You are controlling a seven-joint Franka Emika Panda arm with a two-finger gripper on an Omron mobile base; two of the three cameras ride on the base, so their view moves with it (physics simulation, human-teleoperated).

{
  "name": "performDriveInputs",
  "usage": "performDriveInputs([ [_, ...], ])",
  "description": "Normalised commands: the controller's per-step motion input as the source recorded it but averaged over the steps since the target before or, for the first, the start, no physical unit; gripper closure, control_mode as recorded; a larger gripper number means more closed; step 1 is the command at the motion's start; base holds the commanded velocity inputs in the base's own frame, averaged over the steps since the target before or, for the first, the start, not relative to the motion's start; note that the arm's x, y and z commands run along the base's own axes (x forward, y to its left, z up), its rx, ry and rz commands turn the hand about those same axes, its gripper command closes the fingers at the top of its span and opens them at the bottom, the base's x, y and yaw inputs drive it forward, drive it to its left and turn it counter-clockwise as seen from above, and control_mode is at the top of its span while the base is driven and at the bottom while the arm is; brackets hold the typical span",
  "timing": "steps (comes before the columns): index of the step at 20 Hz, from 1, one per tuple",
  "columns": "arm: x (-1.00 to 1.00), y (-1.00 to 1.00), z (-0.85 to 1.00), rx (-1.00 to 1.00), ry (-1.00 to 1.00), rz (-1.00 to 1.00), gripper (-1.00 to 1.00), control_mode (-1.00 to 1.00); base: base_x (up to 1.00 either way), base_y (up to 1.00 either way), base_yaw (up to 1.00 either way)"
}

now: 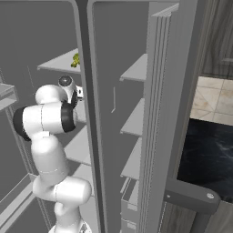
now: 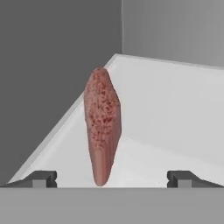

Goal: Gather the corn and broccoli from the fridge and place them on a tray on the dining counter. Then gather the steak and fish from the fridge and place them on the other tray.

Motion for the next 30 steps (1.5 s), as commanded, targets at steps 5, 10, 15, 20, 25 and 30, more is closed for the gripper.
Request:
performDriveInputs([
  [5, 0.56, 0.33, -0.15, -0.01, 0.08, -0.02, -1.0, -1.0, 0.0, 0.0, 0.0],
  [10, 0.59, 0.29, -0.18, 0.0, 0.06, -0.03, -1.0, -1.0, 0.0, 0.0, 0.0],
  [15, 0.54, 0.12, -0.22, 0.0, 0.02, -0.03, -1.0, -1.0, 0.0, 0.0, 0.0],
  [20, 0.05, 0.37, -0.55, 0.0, 0.1, 0.0, -1.0, -1.0, 0.0, 0.0, 0.0],
  [25, 0.14, 0.18, -0.47, 0.0, 0.12, 0.0, -1.0, -1.0, 0.0, 0.0, 0.0],
  [30, 0.26, 0.14, -0.62, 0.0, 0.1, 0.0, -1.0, -1.0, 0.0, 0.0, 0.0],
])
